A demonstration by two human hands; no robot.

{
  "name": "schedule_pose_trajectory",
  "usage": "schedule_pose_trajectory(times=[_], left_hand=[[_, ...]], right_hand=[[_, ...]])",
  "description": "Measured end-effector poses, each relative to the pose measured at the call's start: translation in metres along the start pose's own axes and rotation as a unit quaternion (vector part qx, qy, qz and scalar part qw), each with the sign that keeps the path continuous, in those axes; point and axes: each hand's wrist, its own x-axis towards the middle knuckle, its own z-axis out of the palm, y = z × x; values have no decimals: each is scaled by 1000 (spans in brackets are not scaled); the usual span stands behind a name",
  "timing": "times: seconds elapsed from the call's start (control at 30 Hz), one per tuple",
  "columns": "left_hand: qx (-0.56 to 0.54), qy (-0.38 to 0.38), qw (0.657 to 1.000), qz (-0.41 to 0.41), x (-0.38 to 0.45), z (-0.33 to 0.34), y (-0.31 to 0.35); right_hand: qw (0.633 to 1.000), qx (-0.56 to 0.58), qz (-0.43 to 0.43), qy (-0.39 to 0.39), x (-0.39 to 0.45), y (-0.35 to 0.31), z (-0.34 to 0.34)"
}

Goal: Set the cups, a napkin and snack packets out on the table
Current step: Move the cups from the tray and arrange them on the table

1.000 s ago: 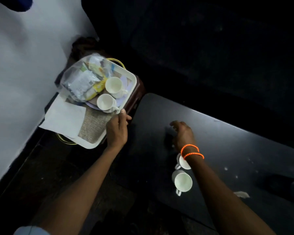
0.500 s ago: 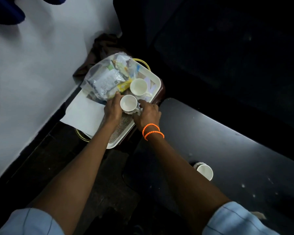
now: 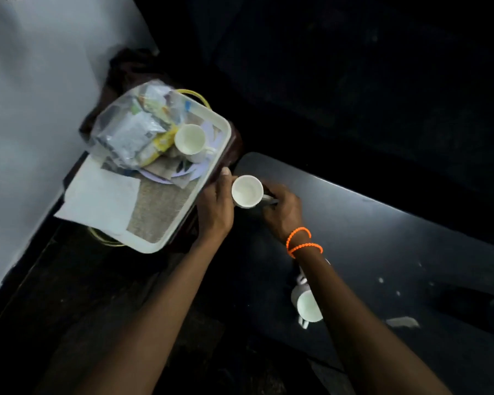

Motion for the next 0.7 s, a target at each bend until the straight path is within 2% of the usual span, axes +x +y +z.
schedule_pose_trajectory(times=[0.13, 0.3, 0.4, 0.53, 0.7], left_hand=[[37, -129, 987, -90, -29, 69, -6], [57, -220, 967, -110, -74, 130, -18], [127, -233, 962, -68, -93, 140, -22], [163, -247, 955, -20, -105, 144, -22], [156, -244, 956, -40, -98, 141, -18]], right_hand=[[995, -58, 75, 14, -21, 63, -50], [983, -82, 159, 27, -53, 126, -88], [982, -67, 175, 26, -74, 141, -95], [982, -30, 183, 37, -91, 147, -96], [978, -49, 203, 19, -89, 149, -100]])
